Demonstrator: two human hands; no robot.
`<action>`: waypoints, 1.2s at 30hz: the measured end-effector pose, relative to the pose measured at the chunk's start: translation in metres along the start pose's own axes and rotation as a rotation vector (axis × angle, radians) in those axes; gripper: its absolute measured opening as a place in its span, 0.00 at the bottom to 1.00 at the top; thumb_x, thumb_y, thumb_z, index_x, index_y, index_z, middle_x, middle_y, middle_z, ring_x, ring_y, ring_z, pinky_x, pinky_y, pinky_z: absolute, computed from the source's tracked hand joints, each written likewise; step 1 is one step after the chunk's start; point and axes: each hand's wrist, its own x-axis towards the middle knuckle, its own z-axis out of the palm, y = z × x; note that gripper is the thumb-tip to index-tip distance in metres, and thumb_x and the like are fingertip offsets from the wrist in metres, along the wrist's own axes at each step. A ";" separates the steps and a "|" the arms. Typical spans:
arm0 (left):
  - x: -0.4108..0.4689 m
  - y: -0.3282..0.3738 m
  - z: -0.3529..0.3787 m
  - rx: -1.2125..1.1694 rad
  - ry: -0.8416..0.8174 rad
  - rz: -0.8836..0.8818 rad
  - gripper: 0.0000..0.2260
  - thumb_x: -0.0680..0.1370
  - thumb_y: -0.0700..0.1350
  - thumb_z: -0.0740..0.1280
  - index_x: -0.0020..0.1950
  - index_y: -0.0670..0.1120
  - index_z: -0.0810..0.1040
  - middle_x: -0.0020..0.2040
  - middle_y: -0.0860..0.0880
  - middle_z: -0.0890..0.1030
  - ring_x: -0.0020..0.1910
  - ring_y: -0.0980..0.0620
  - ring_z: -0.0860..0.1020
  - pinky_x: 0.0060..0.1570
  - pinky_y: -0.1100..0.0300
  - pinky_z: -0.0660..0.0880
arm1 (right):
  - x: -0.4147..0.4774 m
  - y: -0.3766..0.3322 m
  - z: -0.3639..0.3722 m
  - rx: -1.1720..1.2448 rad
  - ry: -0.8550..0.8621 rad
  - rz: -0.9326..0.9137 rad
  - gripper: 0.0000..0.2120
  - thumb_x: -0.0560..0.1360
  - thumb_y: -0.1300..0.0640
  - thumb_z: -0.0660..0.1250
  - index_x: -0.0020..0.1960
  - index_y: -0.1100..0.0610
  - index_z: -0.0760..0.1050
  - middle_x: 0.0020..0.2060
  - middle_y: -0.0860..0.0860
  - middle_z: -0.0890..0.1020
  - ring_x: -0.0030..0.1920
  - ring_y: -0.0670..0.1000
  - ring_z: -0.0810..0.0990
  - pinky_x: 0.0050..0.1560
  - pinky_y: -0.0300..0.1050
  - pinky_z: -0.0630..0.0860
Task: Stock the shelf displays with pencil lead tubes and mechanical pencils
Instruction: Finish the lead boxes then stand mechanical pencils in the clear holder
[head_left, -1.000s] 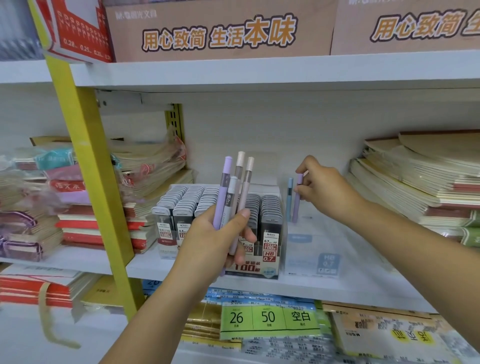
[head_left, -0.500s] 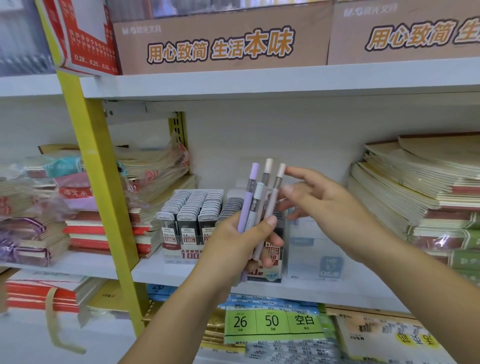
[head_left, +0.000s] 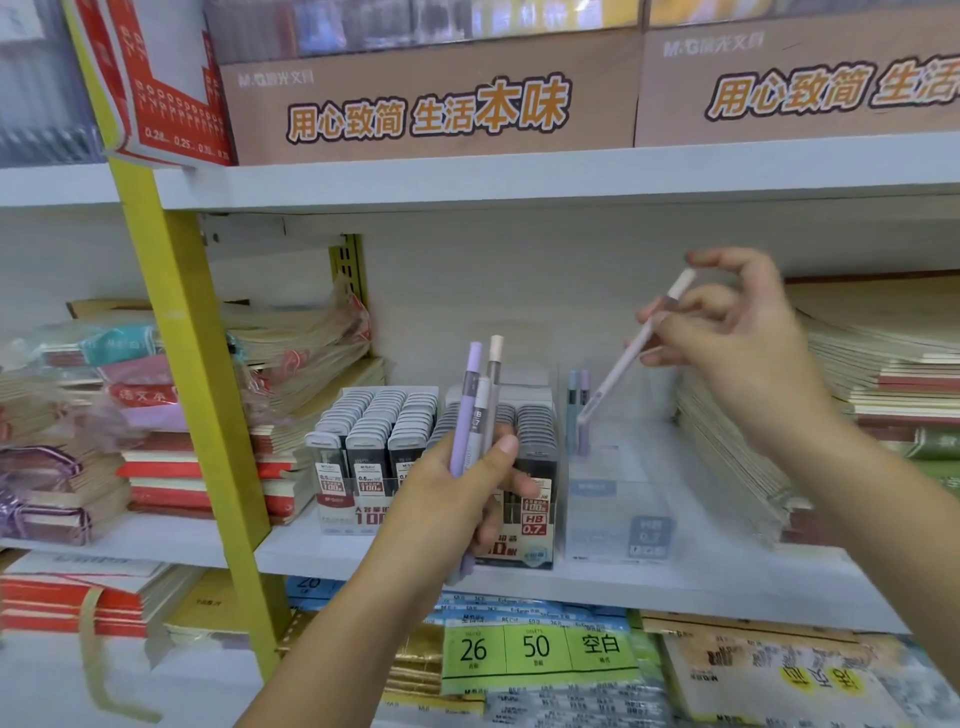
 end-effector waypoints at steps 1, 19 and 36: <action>0.000 0.000 -0.001 -0.012 0.003 0.016 0.05 0.76 0.61 0.69 0.48 0.63 0.80 0.42 0.49 0.86 0.23 0.56 0.68 0.24 0.62 0.64 | 0.006 0.003 -0.005 -0.131 -0.024 -0.040 0.21 0.75 0.70 0.66 0.52 0.45 0.68 0.41 0.54 0.84 0.41 0.51 0.85 0.39 0.41 0.81; 0.002 -0.004 -0.006 -0.009 -0.006 0.058 0.08 0.74 0.61 0.68 0.52 0.64 0.81 0.38 0.50 0.83 0.22 0.55 0.69 0.24 0.62 0.64 | 0.022 0.074 0.008 -0.929 -0.383 -0.085 0.11 0.76 0.59 0.68 0.51 0.53 0.66 0.37 0.51 0.81 0.39 0.52 0.81 0.44 0.51 0.79; -0.001 0.004 0.013 -0.110 -0.109 -0.027 0.06 0.74 0.54 0.70 0.47 0.57 0.85 0.42 0.47 0.85 0.28 0.52 0.78 0.24 0.63 0.70 | -0.020 0.018 0.037 -0.128 -0.355 0.229 0.10 0.77 0.53 0.68 0.57 0.44 0.77 0.43 0.45 0.86 0.43 0.43 0.84 0.41 0.35 0.77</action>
